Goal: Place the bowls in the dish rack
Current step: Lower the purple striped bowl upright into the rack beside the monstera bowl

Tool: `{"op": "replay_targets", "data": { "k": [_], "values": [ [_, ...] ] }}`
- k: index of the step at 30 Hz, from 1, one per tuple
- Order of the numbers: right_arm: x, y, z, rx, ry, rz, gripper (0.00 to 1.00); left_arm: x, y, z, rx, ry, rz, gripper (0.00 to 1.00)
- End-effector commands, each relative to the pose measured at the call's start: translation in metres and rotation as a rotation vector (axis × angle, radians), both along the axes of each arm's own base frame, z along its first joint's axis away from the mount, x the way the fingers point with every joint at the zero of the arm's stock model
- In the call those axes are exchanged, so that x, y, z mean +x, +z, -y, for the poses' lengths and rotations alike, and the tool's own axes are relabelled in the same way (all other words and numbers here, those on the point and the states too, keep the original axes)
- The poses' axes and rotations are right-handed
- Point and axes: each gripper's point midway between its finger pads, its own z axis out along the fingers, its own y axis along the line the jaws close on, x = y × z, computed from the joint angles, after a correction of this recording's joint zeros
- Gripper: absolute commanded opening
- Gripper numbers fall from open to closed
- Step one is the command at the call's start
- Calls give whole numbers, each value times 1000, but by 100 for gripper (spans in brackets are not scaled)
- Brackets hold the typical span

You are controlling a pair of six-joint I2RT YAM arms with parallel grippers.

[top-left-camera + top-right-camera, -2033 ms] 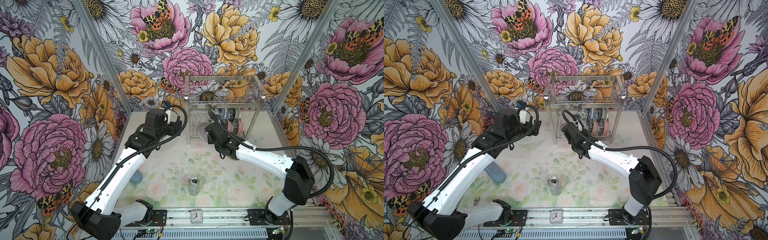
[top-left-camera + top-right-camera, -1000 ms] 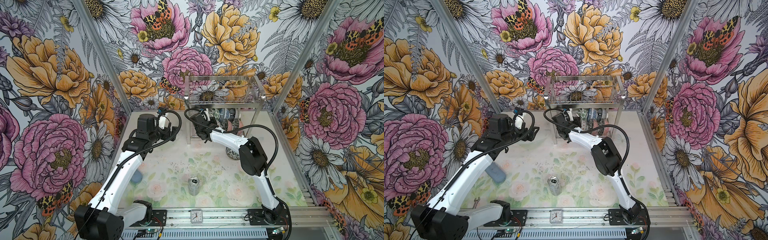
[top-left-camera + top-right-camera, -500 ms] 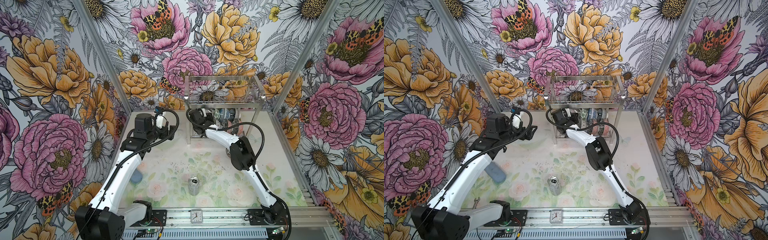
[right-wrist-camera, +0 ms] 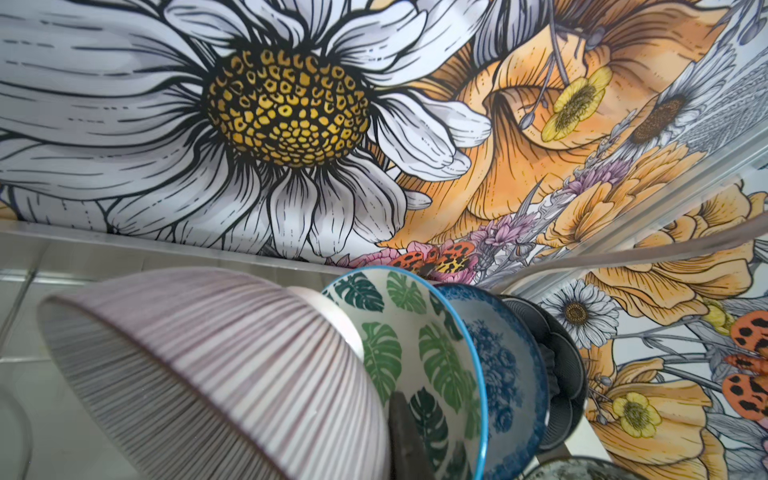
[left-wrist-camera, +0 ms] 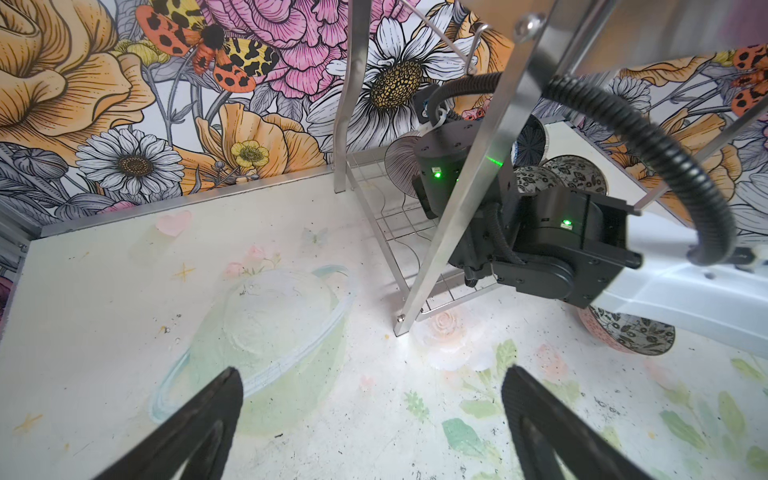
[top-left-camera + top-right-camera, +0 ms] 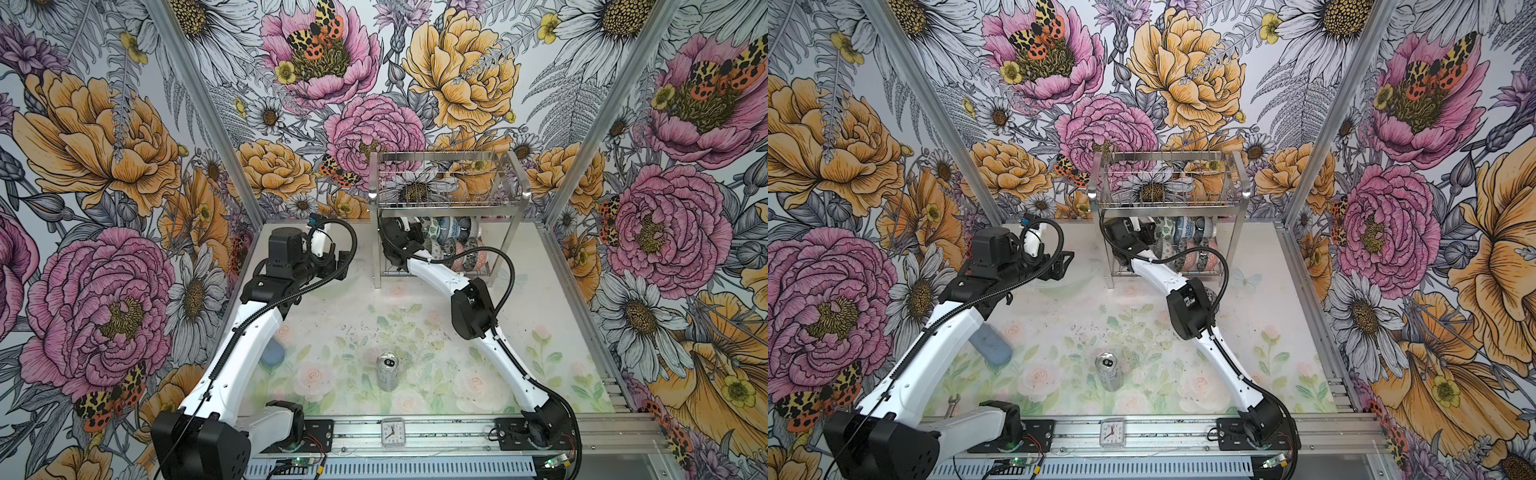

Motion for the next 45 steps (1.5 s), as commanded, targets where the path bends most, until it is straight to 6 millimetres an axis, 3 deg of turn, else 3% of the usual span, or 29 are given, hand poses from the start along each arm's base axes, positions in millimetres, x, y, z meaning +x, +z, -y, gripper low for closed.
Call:
{"op": "replay_targets", "data": {
  "k": [1, 26, 33, 45],
  "values": [
    [7, 15, 6, 19, -34, 65, 0, 2, -3, 1, -7, -18, 2, 99],
    [15, 0, -7, -51, 75, -20, 0, 3, -15, -3, 9, -7, -10, 99],
    [13, -6, -10, -78, 87, -44, 0, 5, -17, -13, 10, 22, -9, 99],
    [9, -10, -14, -111, 96, -65, 13, 11, -21, -22, -10, 46, -21, 99]
  ]
}}
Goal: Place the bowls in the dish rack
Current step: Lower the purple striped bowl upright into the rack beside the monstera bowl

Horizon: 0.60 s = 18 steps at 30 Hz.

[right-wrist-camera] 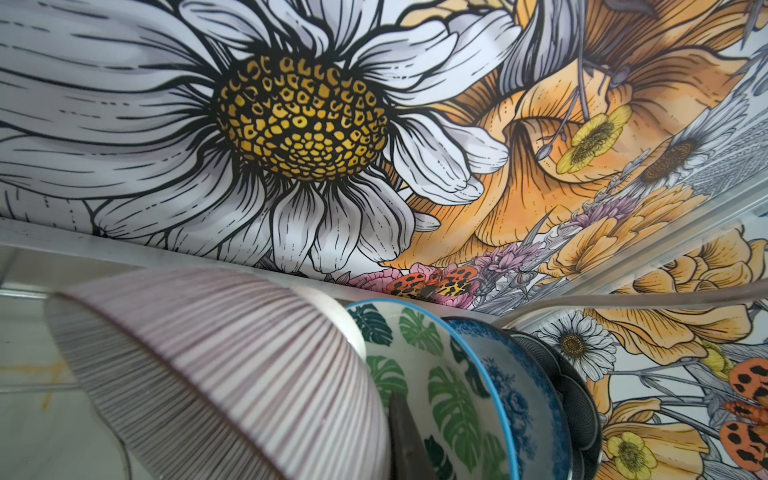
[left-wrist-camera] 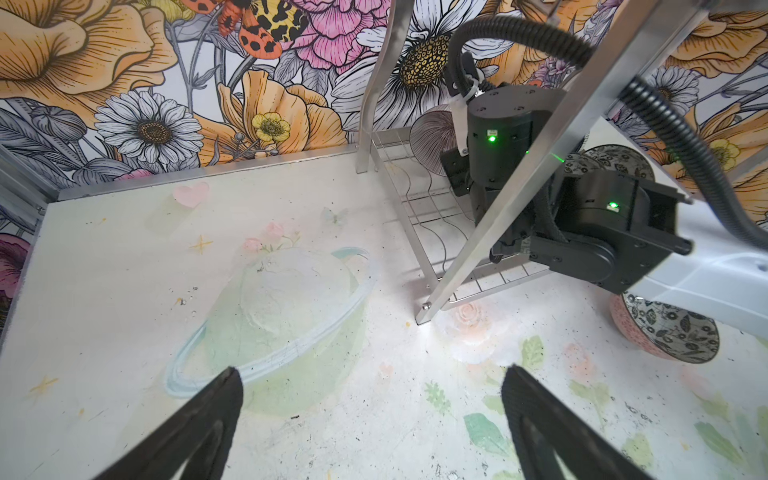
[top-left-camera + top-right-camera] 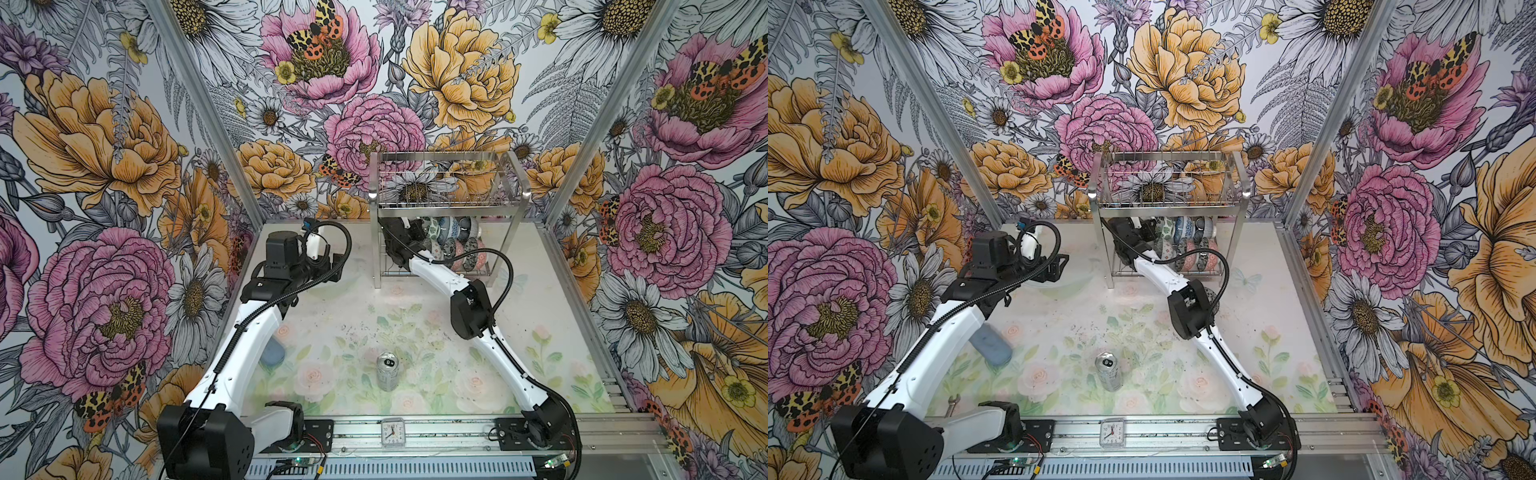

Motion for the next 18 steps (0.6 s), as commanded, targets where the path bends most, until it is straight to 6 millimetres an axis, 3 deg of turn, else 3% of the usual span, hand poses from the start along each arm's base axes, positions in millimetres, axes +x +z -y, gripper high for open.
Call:
{"op": "replay_targets", "data": {
  "k": [1, 18],
  "values": [
    [-4, -9, -8, -30, 31, -43, 14, 4, 3, 0, -13, -14, 21, 98],
    [-9, -4, -18, 17, 82, -60, 25, 8, -7, -4, -21, -5, -1, 99]
  ]
}}
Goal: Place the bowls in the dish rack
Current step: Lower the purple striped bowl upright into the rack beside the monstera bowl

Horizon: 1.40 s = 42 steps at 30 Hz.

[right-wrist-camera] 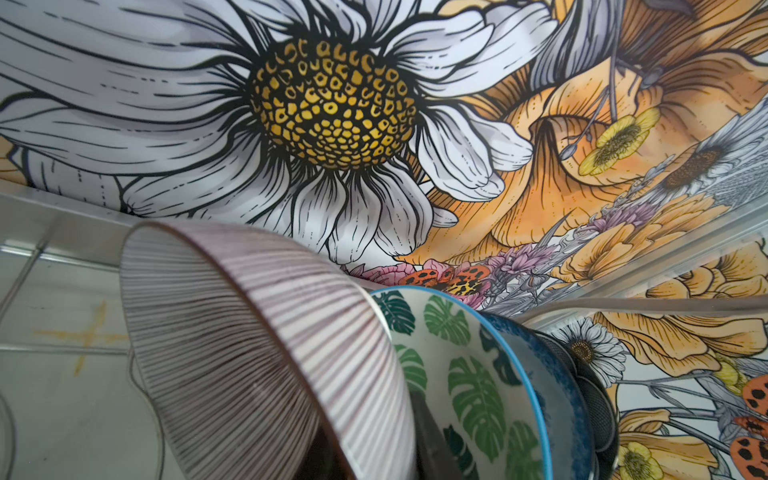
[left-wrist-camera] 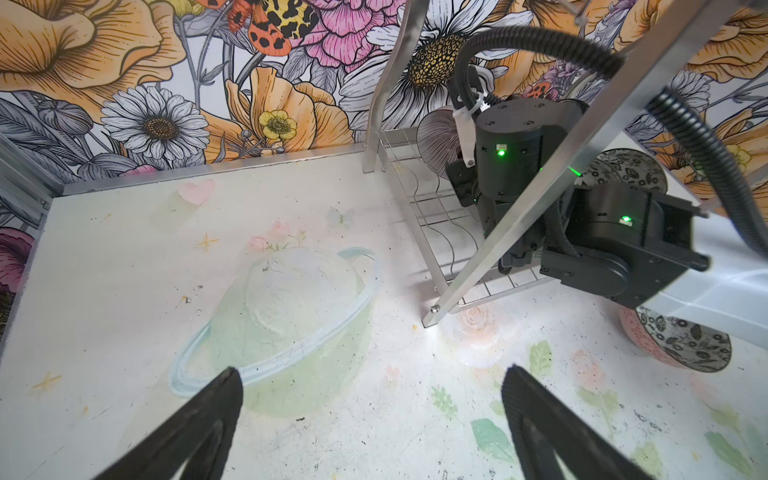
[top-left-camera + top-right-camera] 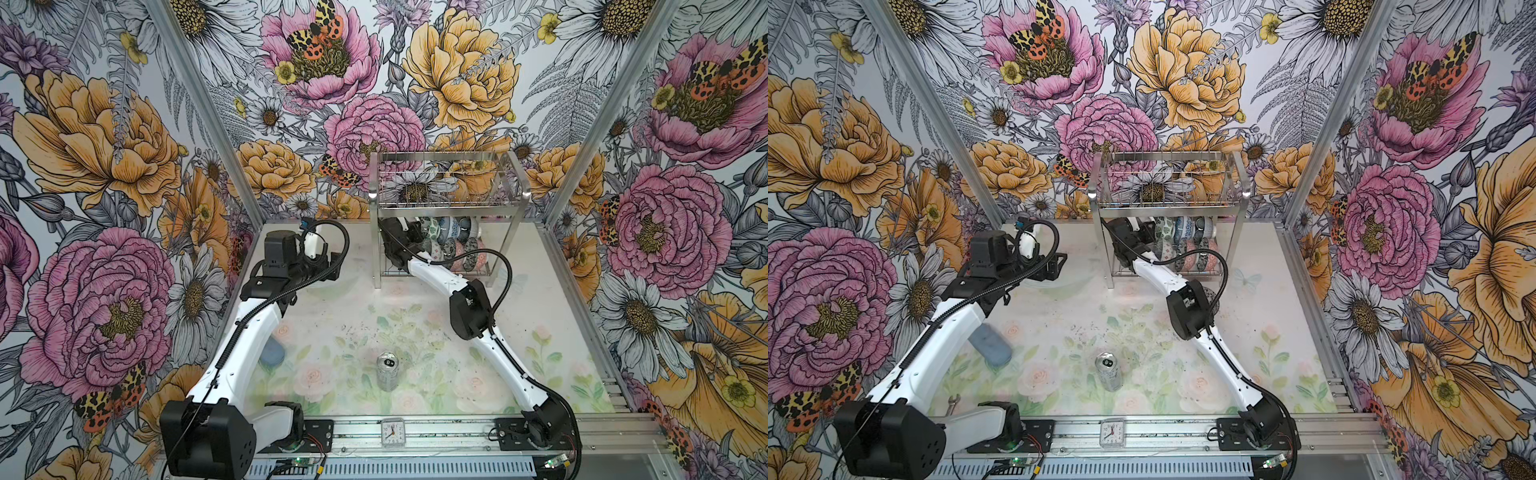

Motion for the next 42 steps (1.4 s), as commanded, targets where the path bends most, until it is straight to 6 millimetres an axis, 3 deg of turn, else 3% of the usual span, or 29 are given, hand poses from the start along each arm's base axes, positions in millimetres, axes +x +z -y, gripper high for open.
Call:
{"op": "replay_targets", "data": {
  "k": [1, 27, 29, 37, 42],
  "values": [
    [-6, 8, -10, 31, 48, -23, 25, 2, -3, 0, -14, -11, 7, 99],
    [-7, 46, -12, 91, 115, -16, 36, 8, 9, -10, -112, 4, 32, 99],
    [-8, 48, -13, 94, 121, -21, 39, 7, 9, -10, -115, 2, 33, 99],
    [-8, 56, -13, 111, 135, -23, 73, 3, 25, -12, -132, 5, 72, 99],
    [-10, 69, -25, 164, 207, -26, 81, 1, 32, -19, -159, 36, 86, 99]
  ]
}}
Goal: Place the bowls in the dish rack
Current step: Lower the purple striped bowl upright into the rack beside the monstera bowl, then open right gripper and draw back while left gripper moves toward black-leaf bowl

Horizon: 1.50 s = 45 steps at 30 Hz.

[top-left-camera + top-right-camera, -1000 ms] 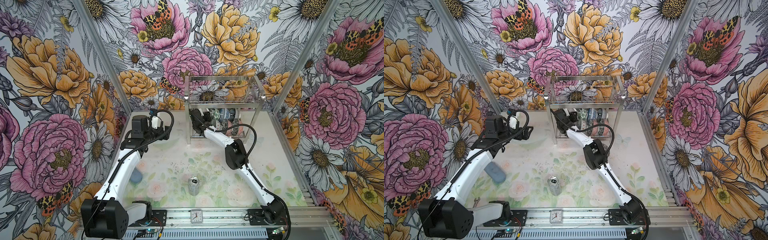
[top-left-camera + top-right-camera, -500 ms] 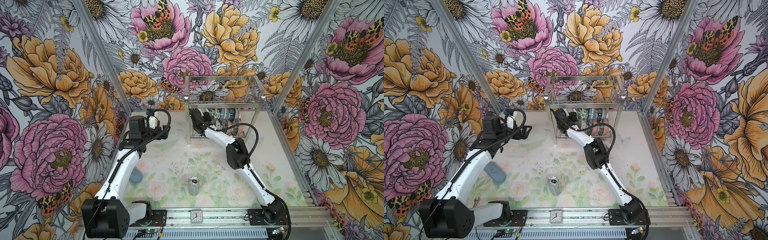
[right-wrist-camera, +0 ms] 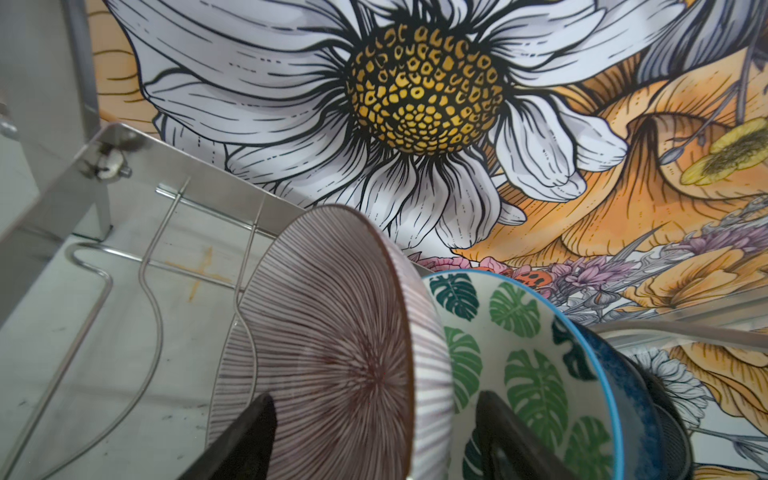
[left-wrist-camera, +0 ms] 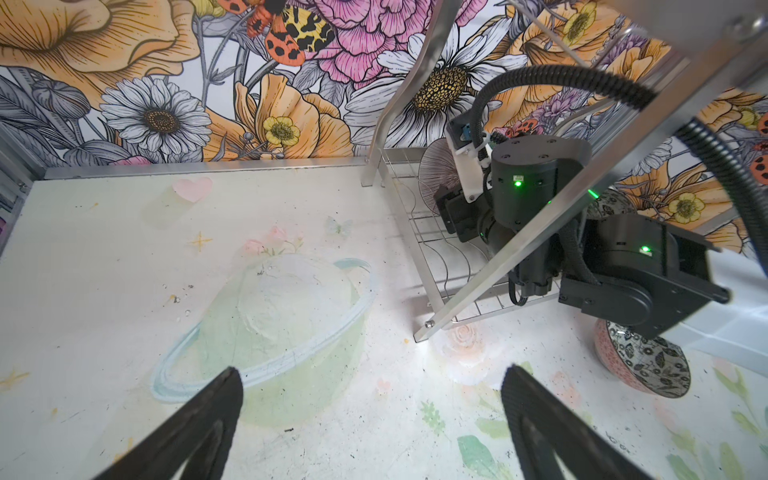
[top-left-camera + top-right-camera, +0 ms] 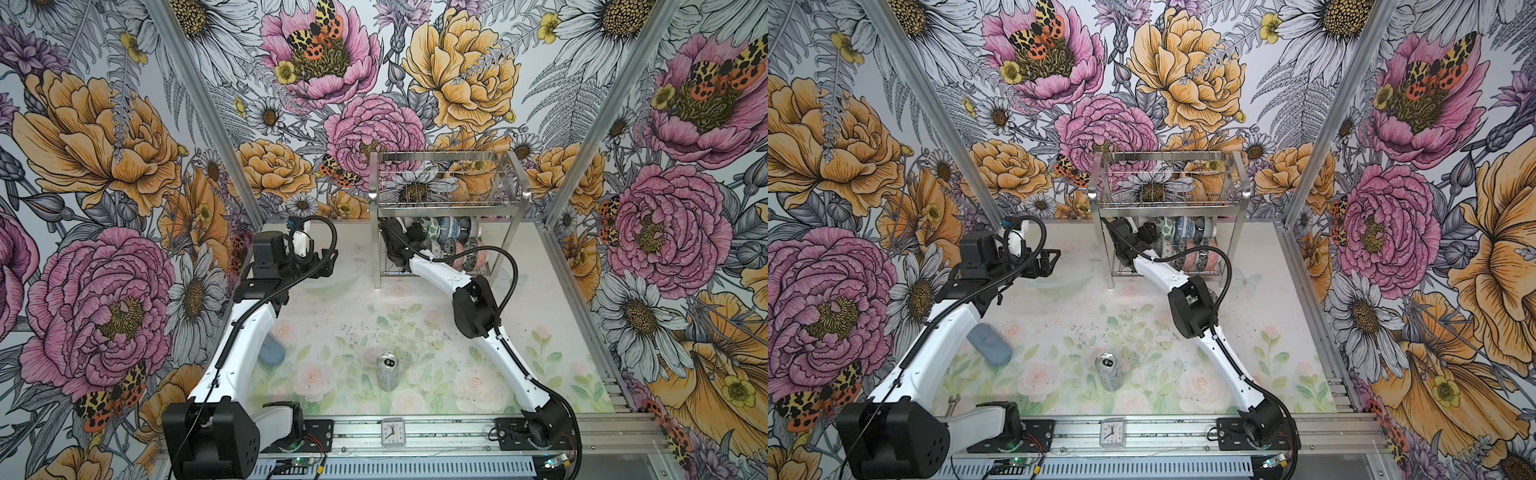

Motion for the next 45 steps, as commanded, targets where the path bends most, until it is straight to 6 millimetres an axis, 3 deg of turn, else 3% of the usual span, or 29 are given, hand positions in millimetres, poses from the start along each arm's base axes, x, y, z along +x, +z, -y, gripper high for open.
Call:
{"op": "replay_targets", "data": {
  "k": [1, 7, 11, 18, 34, 40, 45],
  "values": [
    [0, 79, -6, 116, 47, 93, 82, -3, 26, 0, -50, 1, 69, 99],
    [-8, 79, -16, 156, 114, 57, 88, -2, 29, -5, -81, 37, 68, 99],
    [-16, 69, -15, 186, 132, 17, 100, 1, 23, -16, -77, 96, 35, 98],
    [-44, 64, -25, 211, 233, 48, 100, 3, 20, -28, -90, 159, -1, 99],
    [-108, 65, -4, 178, 275, 152, 100, -3, 29, -36, -92, 197, 18, 99],
    [-137, 83, 14, 176, 274, 195, 100, -8, 27, -15, 15, 173, 16, 99],
    [-178, 109, 34, 191, 314, 202, 100, -19, 28, 31, 153, 90, 15, 99]
  ]
}}
